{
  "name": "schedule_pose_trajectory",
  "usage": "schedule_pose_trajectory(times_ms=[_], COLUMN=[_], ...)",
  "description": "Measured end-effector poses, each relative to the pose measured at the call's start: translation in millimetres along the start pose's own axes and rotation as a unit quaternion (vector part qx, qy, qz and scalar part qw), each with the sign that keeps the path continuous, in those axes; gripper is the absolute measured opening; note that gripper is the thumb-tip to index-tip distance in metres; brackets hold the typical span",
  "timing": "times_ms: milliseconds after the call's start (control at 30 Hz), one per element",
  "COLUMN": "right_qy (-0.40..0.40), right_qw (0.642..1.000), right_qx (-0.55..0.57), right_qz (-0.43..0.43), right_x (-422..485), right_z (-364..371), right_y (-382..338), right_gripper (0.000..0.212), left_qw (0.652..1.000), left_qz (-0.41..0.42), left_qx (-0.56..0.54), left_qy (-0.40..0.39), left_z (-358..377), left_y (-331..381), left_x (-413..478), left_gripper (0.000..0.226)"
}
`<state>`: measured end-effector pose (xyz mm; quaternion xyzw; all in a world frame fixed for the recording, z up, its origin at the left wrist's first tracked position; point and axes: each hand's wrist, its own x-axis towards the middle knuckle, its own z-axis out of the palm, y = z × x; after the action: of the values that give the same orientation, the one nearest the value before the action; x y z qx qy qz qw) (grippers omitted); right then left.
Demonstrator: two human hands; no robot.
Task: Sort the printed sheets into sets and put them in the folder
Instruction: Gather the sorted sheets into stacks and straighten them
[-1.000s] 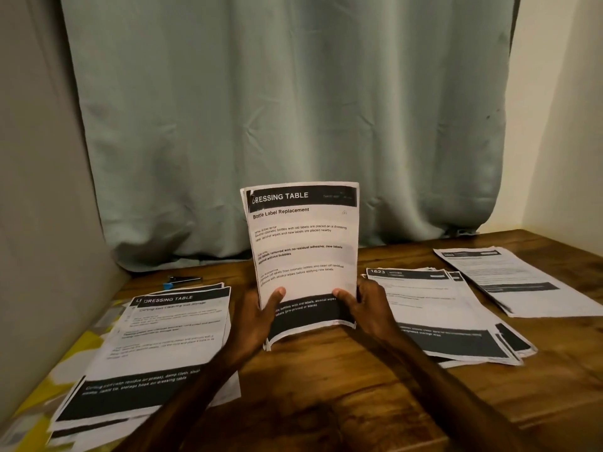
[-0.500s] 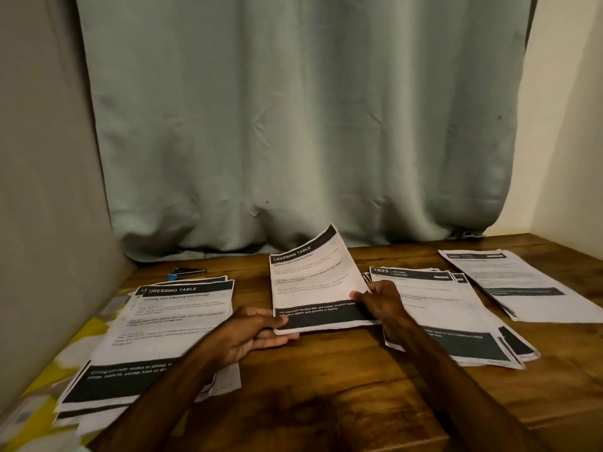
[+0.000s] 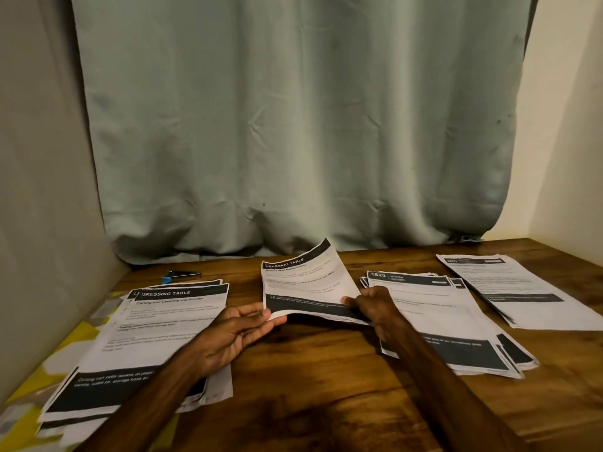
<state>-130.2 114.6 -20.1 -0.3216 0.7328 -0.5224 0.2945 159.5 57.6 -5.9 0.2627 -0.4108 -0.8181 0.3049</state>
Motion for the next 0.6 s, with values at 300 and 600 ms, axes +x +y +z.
schedule_pose_trajectory(times_ms=[300,600], right_qy=[-0.012,-0.044], right_qw=[1.0,0.998], right_qx=[0.01,0.055], right_qz=[0.003,-0.003], right_x=[-1.9,-15.0], right_z=[3.1,14.6], right_y=[-7.1,-3.0], right_gripper=[0.023,0.019], left_qw=[0.994,0.981], left_qz=[0.07,0.155], left_qx=[0.072,0.084], left_qy=[0.049,0.075], left_z=[1.9,9.4], left_y=[-3.7,-6.4], left_x=[0.4,2.3], left_gripper=[0.033,0.043])
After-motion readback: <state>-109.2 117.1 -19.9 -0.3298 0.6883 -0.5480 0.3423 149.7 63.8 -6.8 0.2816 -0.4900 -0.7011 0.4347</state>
